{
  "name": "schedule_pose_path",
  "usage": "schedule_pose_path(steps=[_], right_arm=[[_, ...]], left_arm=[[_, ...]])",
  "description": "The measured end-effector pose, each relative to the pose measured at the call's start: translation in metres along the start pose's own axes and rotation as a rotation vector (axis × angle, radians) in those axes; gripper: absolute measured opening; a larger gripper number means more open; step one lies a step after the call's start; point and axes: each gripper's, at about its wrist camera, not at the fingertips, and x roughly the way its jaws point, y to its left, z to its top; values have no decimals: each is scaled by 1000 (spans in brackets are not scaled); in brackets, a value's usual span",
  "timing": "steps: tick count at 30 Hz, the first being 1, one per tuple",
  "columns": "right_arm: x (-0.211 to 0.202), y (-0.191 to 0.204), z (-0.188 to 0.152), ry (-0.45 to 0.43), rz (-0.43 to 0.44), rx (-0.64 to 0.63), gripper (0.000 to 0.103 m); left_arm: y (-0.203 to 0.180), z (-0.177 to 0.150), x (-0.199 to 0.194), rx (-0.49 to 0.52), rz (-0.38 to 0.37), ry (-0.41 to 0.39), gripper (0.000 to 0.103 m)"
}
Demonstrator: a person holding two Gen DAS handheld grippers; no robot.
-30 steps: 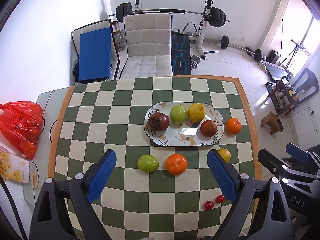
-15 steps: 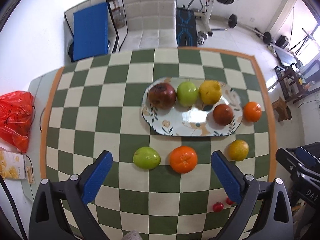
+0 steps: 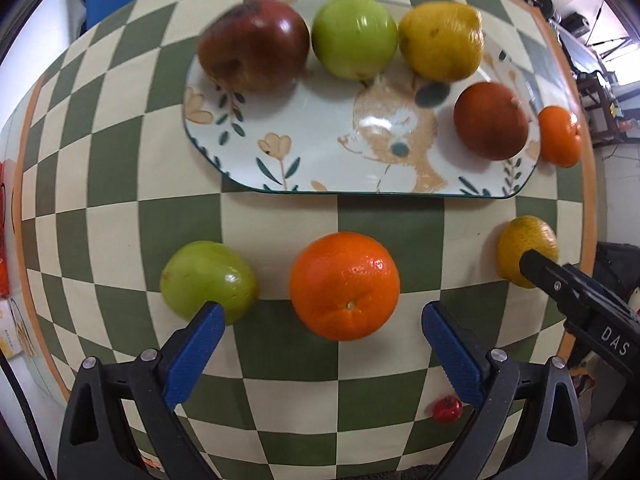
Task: Organize fruits
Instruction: 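Grasp the yellow citrus with the right tool while the left grasps an orange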
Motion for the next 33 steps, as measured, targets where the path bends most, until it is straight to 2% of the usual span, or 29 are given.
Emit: schedule_pose_path(steps=[1, 3, 5, 6, 8, 9, 10, 11, 12, 13, 17, 21, 27, 30, 33], right_arm=[[7, 1, 2, 6, 8, 1, 84], [22, 1, 4, 29, 34, 8, 71], [26, 6, 2, 29, 59, -4, 62], [25, 10, -1, 27, 38, -28, 62], [24, 14, -9, 25, 28, -57, 62], [25, 13, -14, 36, 33, -63, 62], [26, 11, -18, 52, 34, -66, 62], [27, 9, -23, 61, 36, -66, 62], [28, 7, -29, 69, 38, -68, 62], [30, 5, -34, 77, 31, -75, 62], [31, 3, -47, 83, 38, -75, 62], [33, 5, -50, 71, 55, -67, 63], [29, 3, -47, 59, 29, -99, 62], [25, 5, -43, 44, 43, -101, 62], [13, 9, -40, 16, 78, -100, 62]], left_arm=[[-4, 1, 3, 13, 9, 0, 100], [-16, 3, 2, 58, 26, -22, 100], [-24, 4, 7, 80, 22, 1, 100], [-26, 4, 8, 83, 23, 4, 100], [-30, 2, 11, 98, 29, 6, 91], [-30, 2, 13, 99, 23, 4, 90], [-30, 1, 15, 96, 24, 6, 85], [-30, 0, 18, 96, 23, 11, 73], [-32, -1, 20, 97, 32, 10, 71], [-32, -2, 21, 96, 44, -2, 64], [-27, -10, 19, 100, 31, -22, 63], [-22, -33, 22, 108, 32, -30, 63], [-13, -45, 22, 56, 4, -28, 63], [-9, -43, 9, 53, -7, -48, 63], [3, -34, -21, 33, -61, -87, 63]])
